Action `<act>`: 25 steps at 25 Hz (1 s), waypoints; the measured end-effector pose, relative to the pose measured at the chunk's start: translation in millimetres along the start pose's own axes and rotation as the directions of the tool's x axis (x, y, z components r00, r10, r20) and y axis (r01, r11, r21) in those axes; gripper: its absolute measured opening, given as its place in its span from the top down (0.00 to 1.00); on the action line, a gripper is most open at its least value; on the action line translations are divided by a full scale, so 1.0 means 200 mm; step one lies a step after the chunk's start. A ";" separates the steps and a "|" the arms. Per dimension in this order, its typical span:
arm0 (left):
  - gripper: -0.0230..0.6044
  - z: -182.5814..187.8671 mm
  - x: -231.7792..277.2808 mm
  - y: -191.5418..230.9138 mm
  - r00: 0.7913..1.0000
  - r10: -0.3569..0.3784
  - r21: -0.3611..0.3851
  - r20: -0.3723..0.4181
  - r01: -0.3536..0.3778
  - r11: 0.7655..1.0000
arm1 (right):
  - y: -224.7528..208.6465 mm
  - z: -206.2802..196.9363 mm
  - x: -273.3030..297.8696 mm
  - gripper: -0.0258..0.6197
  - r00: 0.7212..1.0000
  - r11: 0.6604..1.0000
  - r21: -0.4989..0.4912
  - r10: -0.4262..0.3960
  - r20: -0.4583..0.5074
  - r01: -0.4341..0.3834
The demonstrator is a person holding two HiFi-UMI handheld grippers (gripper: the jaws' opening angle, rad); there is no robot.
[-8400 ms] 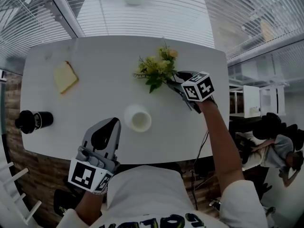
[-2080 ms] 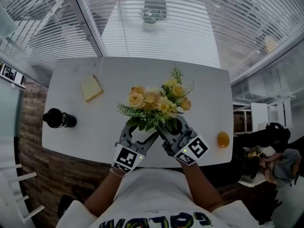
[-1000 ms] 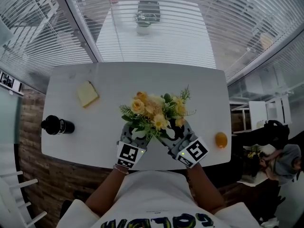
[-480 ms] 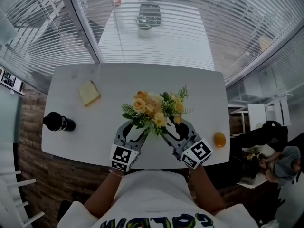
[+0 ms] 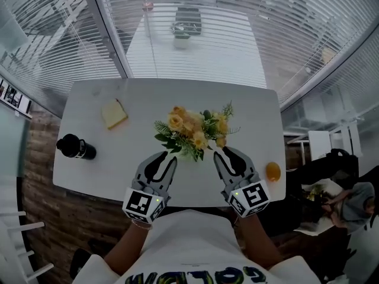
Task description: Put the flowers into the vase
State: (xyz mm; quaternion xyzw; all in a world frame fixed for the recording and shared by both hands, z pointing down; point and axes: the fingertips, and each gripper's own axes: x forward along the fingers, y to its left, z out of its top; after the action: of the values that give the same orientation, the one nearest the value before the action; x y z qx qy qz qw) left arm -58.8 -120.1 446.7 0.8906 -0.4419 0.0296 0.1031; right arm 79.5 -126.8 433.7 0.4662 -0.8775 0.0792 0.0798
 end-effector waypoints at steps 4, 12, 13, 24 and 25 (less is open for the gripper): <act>0.83 0.14 -0.08 -0.03 0.998 0.022 -0.009 0.054 -0.021 1.000 | 0.03 0.11 -0.10 0.83 0.999 0.999 -0.018 -0.037 0.019 0.037; 0.85 0.32 -0.18 -0.11 0.995 0.014 -0.025 0.101 -0.012 1.000 | 0.11 0.28 -0.23 0.87 0.998 0.999 -0.018 -0.042 0.048 0.042; 0.86 0.34 -0.18 -0.12 0.994 0.013 -0.024 0.104 -0.010 1.000 | 0.12 0.30 -0.24 0.87 0.998 0.999 -0.019 -0.044 0.046 0.045; 0.86 0.46 -0.25 -0.18 0.992 0.018 -0.046 0.129 -0.012 0.999 | 0.20 0.41 -0.31 0.87 0.998 0.997 -0.048 -0.054 0.034 0.056; 0.86 0.46 -0.25 -0.18 0.991 0.017 -0.054 0.129 -0.010 0.999 | 0.20 0.42 -0.32 0.88 0.998 0.997 -0.049 -0.058 0.034 0.059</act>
State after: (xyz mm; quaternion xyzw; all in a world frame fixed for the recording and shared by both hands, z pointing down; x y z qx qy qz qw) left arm -63.6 -78.9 343.5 0.8846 -0.4543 -0.0394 0.0974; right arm 75.4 -70.6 335.7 0.4908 -0.8664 0.0473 0.0792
